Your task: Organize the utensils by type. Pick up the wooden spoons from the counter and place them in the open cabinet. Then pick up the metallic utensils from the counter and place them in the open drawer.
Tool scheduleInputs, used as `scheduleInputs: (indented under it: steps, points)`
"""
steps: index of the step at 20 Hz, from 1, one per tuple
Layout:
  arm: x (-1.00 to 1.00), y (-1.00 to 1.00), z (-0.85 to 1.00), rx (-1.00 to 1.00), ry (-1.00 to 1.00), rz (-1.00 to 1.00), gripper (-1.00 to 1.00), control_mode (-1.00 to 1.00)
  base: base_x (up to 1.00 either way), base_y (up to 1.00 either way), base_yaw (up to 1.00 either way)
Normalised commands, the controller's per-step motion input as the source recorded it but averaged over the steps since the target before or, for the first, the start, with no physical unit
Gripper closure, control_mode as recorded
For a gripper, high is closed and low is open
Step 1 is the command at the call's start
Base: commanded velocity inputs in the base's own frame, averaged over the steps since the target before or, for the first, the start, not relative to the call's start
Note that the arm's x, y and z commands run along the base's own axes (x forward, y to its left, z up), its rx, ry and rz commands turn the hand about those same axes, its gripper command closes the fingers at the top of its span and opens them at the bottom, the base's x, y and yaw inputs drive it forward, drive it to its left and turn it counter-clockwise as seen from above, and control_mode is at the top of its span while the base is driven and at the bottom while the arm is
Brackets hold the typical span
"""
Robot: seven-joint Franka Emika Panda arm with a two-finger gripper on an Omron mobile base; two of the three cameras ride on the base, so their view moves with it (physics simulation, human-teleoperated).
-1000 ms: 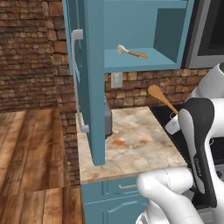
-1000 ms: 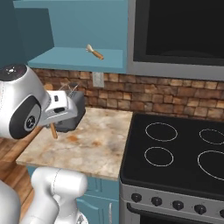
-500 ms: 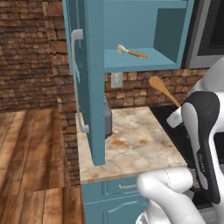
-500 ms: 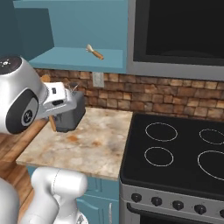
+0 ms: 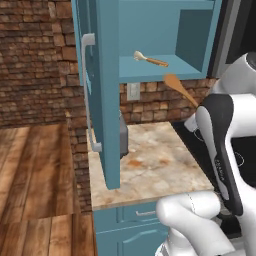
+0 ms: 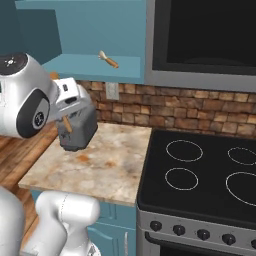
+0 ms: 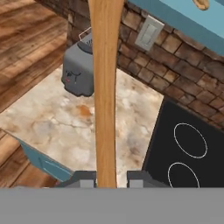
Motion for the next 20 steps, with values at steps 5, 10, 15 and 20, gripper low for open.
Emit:
scheduleInputs:
  steps: [5,10,15,20]
  points:
    - [0.64,0.00,0.05,-0.13,-0.10,0.03,1.00,-1.00,0.00,0.00,0.00]
    - [0.49,0.00,0.16,-0.08,-0.09,0.04,1.00,-1.00,0.00,0.00,0.00]
    - [0.47,0.00,0.33,0.00,-0.01,0.03,1.00,-1.00,0.00,0.00,0.00]
    - [0.44,0.00,0.47,0.00,-0.02,0.02,1.00,-1.00,0.00,0.00,0.00]
